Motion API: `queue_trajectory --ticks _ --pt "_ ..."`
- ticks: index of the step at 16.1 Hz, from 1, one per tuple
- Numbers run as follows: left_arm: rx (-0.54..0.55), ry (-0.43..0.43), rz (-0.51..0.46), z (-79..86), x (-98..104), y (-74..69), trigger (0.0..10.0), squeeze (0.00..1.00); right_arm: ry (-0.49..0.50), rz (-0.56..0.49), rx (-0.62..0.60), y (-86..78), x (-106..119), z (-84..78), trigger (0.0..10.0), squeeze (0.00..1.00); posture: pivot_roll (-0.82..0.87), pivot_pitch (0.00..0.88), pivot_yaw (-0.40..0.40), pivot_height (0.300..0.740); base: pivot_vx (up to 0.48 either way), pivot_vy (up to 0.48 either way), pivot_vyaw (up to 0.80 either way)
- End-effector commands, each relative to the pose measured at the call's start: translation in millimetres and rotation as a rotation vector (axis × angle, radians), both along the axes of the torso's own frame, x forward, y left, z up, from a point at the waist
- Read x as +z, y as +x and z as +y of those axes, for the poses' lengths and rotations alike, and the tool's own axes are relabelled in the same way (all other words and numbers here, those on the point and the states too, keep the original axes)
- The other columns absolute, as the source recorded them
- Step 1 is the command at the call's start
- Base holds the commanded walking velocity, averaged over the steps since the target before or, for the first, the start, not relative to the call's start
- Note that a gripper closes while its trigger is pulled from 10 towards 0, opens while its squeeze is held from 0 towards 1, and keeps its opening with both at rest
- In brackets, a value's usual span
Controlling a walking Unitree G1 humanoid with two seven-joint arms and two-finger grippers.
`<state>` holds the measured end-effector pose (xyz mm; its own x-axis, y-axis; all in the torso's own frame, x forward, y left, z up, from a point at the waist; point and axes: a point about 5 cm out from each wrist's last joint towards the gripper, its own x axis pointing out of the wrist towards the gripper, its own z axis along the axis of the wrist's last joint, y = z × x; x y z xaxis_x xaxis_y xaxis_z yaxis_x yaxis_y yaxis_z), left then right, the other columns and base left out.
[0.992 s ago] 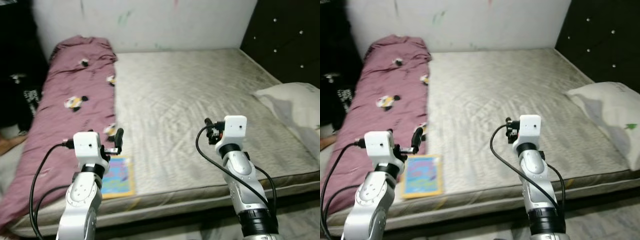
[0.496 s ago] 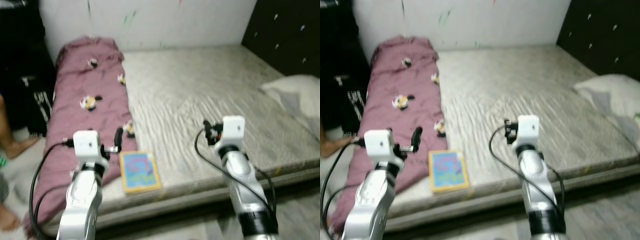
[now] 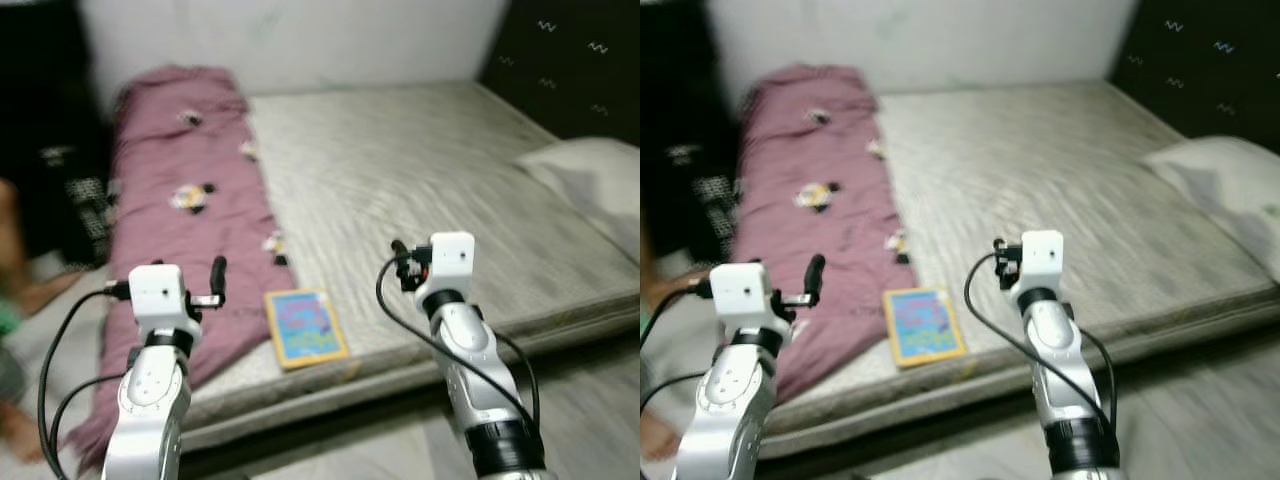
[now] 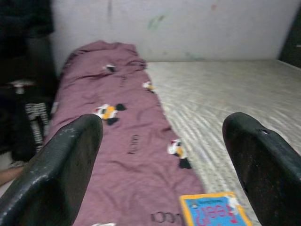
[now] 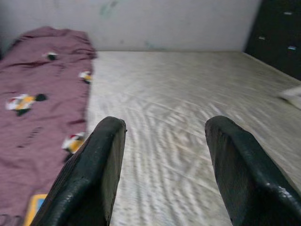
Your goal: Clean up the room
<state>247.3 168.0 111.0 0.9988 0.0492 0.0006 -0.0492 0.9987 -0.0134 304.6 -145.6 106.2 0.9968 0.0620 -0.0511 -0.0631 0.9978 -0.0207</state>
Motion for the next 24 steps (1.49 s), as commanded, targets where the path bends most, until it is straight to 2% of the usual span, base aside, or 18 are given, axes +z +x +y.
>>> queue_trajectory --ticks 1,3,9,17,24 --pt "-0.021 -0.002 -0.013 -3.1 3.2 1.1 10.0 0.0 -0.007 -0.01 -0.011 0.2 3.7 -3.4 10.0 0.0 -0.03 0.013 -0.032 0.74 0.0 0.0 0.0" --pt "-0.036 -0.011 -0.02 -3.0 3.7 -0.2 10.0 0.0 -0.008 -0.006 -0.009 -0.6 2.9 -3.4 10.0 0.0 -0.03 0.015 -0.031 0.74 0.0 0.0 0.0" --pt "-0.037 -0.017 -0.028 -1.6 5.7 1.2 10.0 0.0 -0.007 -0.004 -0.014 0.7 3.4 -3.5 10.0 0.0 -0.03 0.027 -0.028 0.74 0.0 0.0 -0.67" --pt "-0.043 -0.02 -0.031 -2.0 6.3 0.1 10.0 0.0 -0.006 -0.008 -0.012 0.1 4.1 -3.6 10.0 0.0 -0.04 0.03 -0.026 0.74 0.233 0.0 0.0" --pt "-0.003 -0.006 -0.034 0.0 5.7 -0.3 10.0 0.0 -0.004 -0.001 -0.001 -1.2 2.1 -2.4 10.0 0.0 -0.03 0.03 -0.025 0.74 0.0 0.0 0.0"
